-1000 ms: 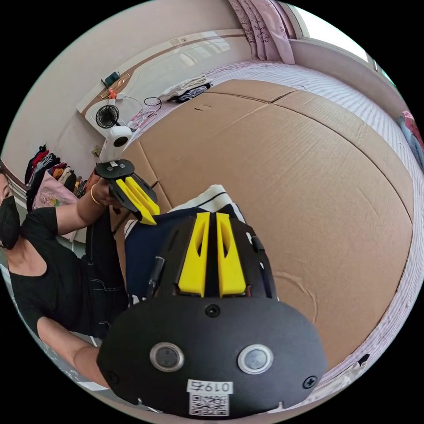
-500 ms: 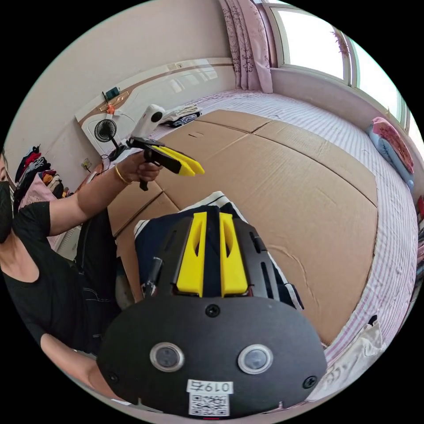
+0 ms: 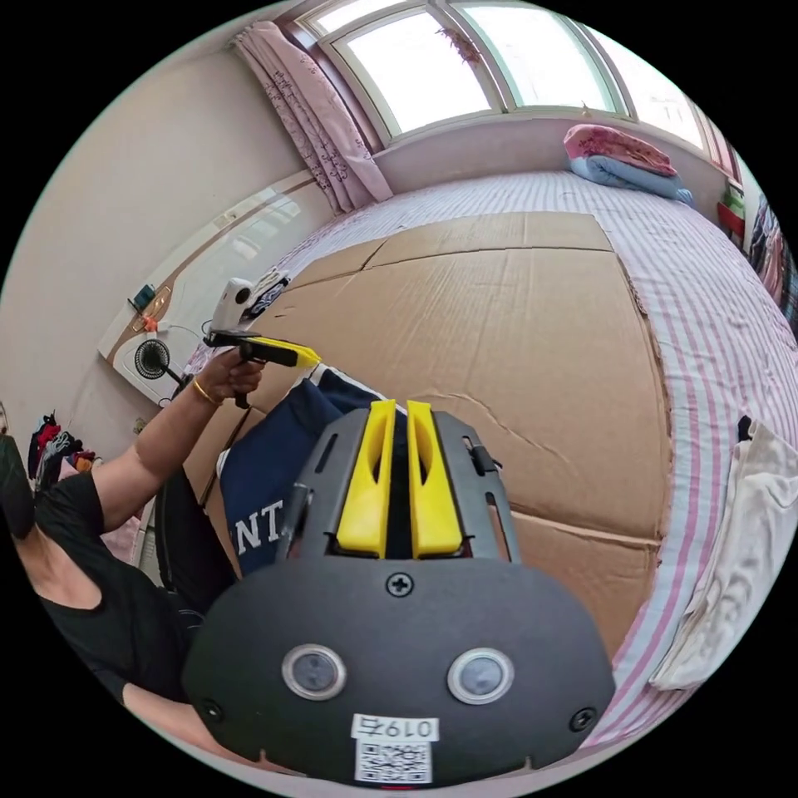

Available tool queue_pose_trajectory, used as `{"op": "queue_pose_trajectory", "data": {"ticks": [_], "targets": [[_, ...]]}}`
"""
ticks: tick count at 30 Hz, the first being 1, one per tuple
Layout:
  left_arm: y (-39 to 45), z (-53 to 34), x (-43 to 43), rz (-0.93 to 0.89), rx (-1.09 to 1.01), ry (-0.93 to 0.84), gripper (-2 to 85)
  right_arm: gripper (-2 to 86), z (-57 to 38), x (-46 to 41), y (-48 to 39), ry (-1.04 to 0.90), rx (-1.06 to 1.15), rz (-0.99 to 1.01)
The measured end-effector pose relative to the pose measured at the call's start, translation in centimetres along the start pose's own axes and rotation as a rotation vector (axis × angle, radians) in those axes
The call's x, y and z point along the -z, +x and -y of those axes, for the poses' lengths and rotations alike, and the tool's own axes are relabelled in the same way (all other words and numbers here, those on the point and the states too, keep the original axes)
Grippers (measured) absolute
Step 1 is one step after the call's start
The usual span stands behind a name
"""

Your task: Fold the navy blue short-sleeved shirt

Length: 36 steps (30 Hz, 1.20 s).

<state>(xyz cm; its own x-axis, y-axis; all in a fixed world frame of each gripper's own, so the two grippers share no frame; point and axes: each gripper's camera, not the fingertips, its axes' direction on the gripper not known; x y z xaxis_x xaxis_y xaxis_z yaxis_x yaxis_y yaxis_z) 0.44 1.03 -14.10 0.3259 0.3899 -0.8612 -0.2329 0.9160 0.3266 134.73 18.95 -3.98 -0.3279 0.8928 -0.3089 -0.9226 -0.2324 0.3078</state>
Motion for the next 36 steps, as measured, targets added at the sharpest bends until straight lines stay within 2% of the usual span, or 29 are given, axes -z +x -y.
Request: {"op": "queue_pose_trajectory", "data": {"ticks": [4,7,11,18,25,33,36], "targets": [[1.2,0.3,0.3,0.056,-0.036,0.017,1.8,6.2,0.3,7.4,-0.6,0.093,-0.003,0.067],[2.2,0.6,0.8,0.095,-0.051,0.031,1.5,7.1,0.5,12.2,-1.1,0.153,-0.036,0.026],[2.8,0.8,1.4,0.111,-0.024,0.041,1.2,10.4,1.4,15.7,0.4,0.077,-0.138,-0.032],[1.1,1.7,0.0,0.129,0.070,-0.016,1.0,12.0,2.3,21.3,1.4,0.045,-0.253,0.056],[-0.8,1.7,-0.2,0.063,0.109,0.018,1.0,13.0,1.6,28.6,2.4,0.055,-0.371,0.123],[-0.4,2.6,0.5,0.070,0.099,0.033,1.0,11.3,1.0,35.1,0.1,0.131,-0.322,0.288],[-0.7,2.7,0.6,0.058,0.111,0.037,1.0,10.8,0.6,36.2,-0.6,0.094,-0.295,0.311]]}}
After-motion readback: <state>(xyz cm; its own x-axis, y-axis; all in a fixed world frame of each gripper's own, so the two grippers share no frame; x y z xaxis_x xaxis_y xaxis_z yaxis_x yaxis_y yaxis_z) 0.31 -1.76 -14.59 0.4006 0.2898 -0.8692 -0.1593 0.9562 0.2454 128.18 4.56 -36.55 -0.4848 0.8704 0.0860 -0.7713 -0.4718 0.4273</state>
